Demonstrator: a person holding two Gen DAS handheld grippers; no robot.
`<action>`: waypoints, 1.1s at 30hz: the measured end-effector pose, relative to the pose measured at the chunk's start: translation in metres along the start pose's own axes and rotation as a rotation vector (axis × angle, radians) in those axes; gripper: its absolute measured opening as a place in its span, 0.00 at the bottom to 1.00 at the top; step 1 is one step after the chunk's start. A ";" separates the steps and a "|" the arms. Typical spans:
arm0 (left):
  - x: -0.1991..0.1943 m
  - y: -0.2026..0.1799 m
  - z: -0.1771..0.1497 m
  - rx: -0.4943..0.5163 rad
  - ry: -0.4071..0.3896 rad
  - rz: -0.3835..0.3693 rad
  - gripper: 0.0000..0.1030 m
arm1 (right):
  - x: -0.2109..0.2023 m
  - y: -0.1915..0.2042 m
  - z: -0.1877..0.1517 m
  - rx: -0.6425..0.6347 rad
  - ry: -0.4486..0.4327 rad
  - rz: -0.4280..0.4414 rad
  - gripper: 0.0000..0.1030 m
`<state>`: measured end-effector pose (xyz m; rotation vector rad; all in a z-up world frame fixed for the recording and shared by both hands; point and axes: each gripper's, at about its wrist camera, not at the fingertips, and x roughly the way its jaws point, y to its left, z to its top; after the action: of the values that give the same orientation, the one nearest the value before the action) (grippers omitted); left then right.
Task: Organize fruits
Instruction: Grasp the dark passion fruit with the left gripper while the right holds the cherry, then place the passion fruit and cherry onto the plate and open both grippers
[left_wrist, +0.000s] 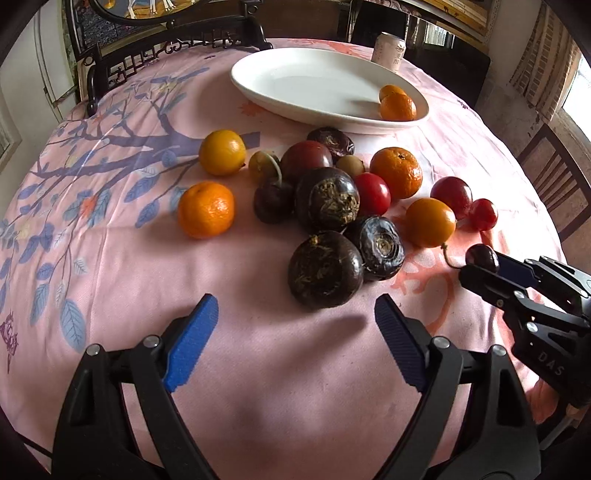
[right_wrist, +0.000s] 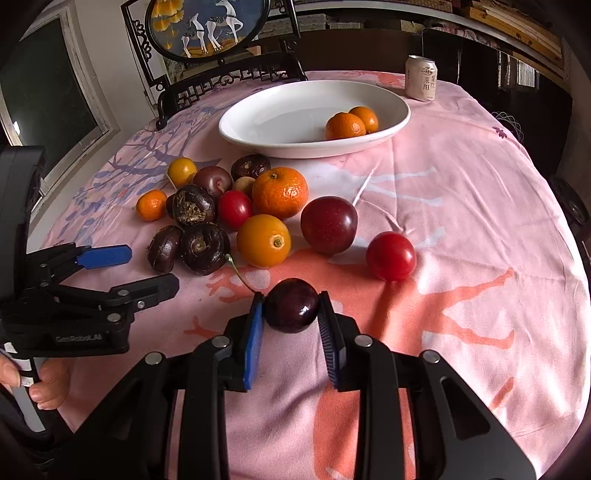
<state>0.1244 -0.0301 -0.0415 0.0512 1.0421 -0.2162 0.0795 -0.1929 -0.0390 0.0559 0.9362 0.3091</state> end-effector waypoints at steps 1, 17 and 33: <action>0.002 -0.002 0.001 0.003 -0.002 0.010 0.84 | -0.002 -0.001 -0.002 -0.001 0.001 0.008 0.29; -0.030 0.006 0.016 -0.008 -0.063 -0.062 0.39 | -0.022 -0.006 0.005 0.010 -0.049 0.063 0.29; -0.022 -0.012 0.144 0.041 -0.156 -0.009 0.39 | 0.005 0.002 0.124 -0.071 -0.164 0.009 0.29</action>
<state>0.2334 -0.0594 0.0510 0.0658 0.8826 -0.2459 0.1809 -0.1789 0.0310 0.0202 0.7625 0.3410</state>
